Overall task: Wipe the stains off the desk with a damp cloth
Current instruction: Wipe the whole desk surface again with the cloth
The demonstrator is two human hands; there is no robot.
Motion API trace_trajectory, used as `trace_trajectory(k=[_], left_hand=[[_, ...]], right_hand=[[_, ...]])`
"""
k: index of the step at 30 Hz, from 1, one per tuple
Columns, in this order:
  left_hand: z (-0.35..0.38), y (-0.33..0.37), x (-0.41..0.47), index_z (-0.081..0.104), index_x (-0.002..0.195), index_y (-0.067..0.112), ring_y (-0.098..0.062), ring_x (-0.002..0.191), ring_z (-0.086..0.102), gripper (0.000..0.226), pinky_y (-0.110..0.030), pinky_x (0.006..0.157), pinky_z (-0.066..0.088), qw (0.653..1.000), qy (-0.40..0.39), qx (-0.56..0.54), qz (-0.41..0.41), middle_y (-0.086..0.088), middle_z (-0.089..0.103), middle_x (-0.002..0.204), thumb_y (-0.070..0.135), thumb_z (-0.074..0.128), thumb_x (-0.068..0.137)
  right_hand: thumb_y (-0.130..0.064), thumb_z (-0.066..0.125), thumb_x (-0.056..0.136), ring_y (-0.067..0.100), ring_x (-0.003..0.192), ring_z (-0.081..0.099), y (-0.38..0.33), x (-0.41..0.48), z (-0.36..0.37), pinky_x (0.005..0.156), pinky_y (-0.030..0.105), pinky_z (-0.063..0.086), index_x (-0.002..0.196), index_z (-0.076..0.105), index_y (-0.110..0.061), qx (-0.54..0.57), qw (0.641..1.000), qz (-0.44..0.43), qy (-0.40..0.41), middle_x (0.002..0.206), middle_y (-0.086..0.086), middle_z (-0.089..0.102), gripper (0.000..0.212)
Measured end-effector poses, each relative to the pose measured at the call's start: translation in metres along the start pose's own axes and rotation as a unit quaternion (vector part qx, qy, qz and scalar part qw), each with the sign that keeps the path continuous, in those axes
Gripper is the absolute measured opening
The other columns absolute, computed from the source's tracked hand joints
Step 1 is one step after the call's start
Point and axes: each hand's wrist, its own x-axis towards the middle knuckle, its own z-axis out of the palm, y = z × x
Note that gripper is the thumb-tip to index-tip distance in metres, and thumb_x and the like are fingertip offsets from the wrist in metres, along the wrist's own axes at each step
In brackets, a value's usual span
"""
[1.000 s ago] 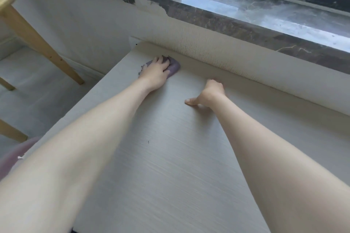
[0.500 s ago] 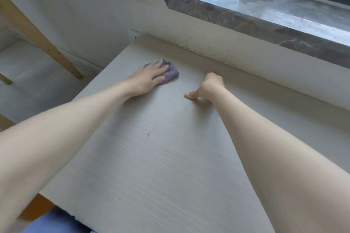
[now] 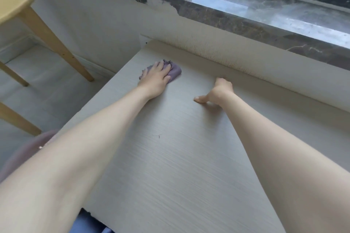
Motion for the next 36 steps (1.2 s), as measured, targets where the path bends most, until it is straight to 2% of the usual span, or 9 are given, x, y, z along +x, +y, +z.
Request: trace_trajectory(k=[5, 11, 15, 17, 20, 23, 26, 31, 36], left_hand=[[0.009, -0.013, -0.04, 0.014, 0.15, 0.025, -0.015, 0.147, -0.002, 0.051, -0.041, 0.116, 0.002, 0.991, -0.053, -0.025, 0.118, 0.001, 0.0, 0.159, 0.031, 0.03, 0.102], [0.002, -0.002, -0.017, 0.015, 0.15, 0.022, -0.02, 0.147, 0.0, 0.05, -0.05, 0.116, 0.004, 1.0, -0.024, -0.014, 0.002, -0.005, 0.001, 0.16, 0.028, 0.029, 0.102], [0.016, -0.012, -0.068, 0.013, 0.15, 0.026, -0.014, 0.146, -0.004, 0.05, -0.04, 0.116, -0.001, 0.995, -0.048, -0.03, 0.085, 0.003, -0.003, 0.159, 0.031, 0.028, 0.103], [0.013, -0.028, -0.07, 0.012, 0.15, 0.029, -0.012, 0.146, -0.004, 0.049, -0.039, 0.116, -0.002, 0.998, -0.032, -0.037, 0.039, 0.004, -0.003, 0.159, 0.033, 0.026, 0.103], [0.008, -0.016, -0.064, 0.013, 0.151, 0.025, -0.017, 0.147, -0.004, 0.049, -0.047, 0.116, 0.0, 0.998, -0.011, -0.042, -0.055, -0.002, -0.002, 0.16, 0.028, 0.026, 0.103], [0.014, 0.004, -0.09, 0.014, 0.15, 0.025, -0.018, 0.147, -0.005, 0.05, -0.048, 0.115, 0.0, 0.997, -0.053, -0.051, 0.003, -0.001, -0.003, 0.16, 0.025, 0.029, 0.103], [0.013, -0.02, -0.113, 0.011, 0.15, 0.03, -0.012, 0.146, -0.006, 0.05, -0.042, 0.116, -0.002, 0.995, -0.073, -0.046, 0.039, 0.005, -0.005, 0.159, 0.03, 0.028, 0.103], [0.01, -0.007, -0.113, 0.014, 0.151, 0.022, -0.019, 0.147, -0.005, 0.05, -0.048, 0.115, 0.0, 0.997, -0.03, -0.05, -0.054, -0.003, -0.002, 0.16, 0.024, 0.027, 0.103], [0.015, -0.022, -0.157, 0.011, 0.151, 0.029, -0.012, 0.146, -0.007, 0.051, -0.042, 0.116, -0.002, 0.994, -0.081, -0.052, 0.05, 0.004, -0.005, 0.159, 0.03, 0.028, 0.103]], right_hand=[[-0.057, 0.084, 0.054, 0.033, 0.142, 0.022, -0.001, 0.004, 0.0, 0.113, 0.044, 0.029, 0.144, 0.028, -0.003, 0.004, 1.0, -0.003, -0.002, 0.152, 0.013, 0.027, 0.119], [-0.055, 0.082, 0.059, 0.033, 0.141, 0.021, 0.002, -0.006, -0.002, 0.113, 0.045, 0.027, 0.145, 0.026, -0.003, 0.014, 1.0, -0.021, 0.009, 0.152, 0.015, 0.024, 0.115], [-0.055, 0.08, 0.063, 0.033, 0.144, 0.011, 0.005, -0.02, -0.001, 0.115, 0.047, 0.021, 0.147, 0.021, -0.007, 0.028, 0.998, -0.048, 0.044, 0.154, 0.017, 0.018, 0.113], [-0.049, 0.073, 0.075, 0.032, 0.146, 0.001, 0.006, -0.038, 0.006, 0.117, 0.046, 0.014, 0.148, 0.02, -0.009, 0.028, 0.994, -0.069, 0.084, 0.157, 0.018, 0.007, 0.098], [-0.039, 0.052, 0.094, 0.031, 0.145, 0.006, -0.004, -0.075, 0.017, 0.116, 0.041, 0.013, 0.142, 0.035, -0.01, 0.023, 0.987, -0.108, 0.119, 0.157, 0.019, 0.006, 0.058], [-0.035, 0.043, 0.099, 0.033, 0.143, 0.014, -0.015, -0.102, 0.025, 0.114, 0.04, 0.018, 0.138, 0.042, -0.011, 0.031, 0.988, -0.12, 0.097, 0.156, 0.019, 0.013, 0.046], [-0.032, 0.045, 0.098, 0.033, 0.143, 0.013, -0.014, -0.125, 0.031, 0.115, 0.041, 0.017, 0.141, 0.034, -0.012, 0.017, 0.991, -0.115, 0.067, 0.155, 0.019, 0.013, 0.049], [-0.047, 0.048, 0.093, 0.034, 0.145, -0.001, -0.002, -0.168, 0.051, 0.116, 0.046, 0.013, 0.148, 0.017, -0.013, 0.025, 0.999, -0.046, -0.013, 0.156, 0.021, -0.003, 0.072], [-0.062, 0.057, 0.081, 0.031, 0.145, -0.012, -0.008, -0.196, 0.06, 0.115, 0.052, 0.009, 0.151, 0.005, -0.016, 0.016, 0.997, -0.053, -0.044, 0.156, 0.018, -0.014, 0.099]])
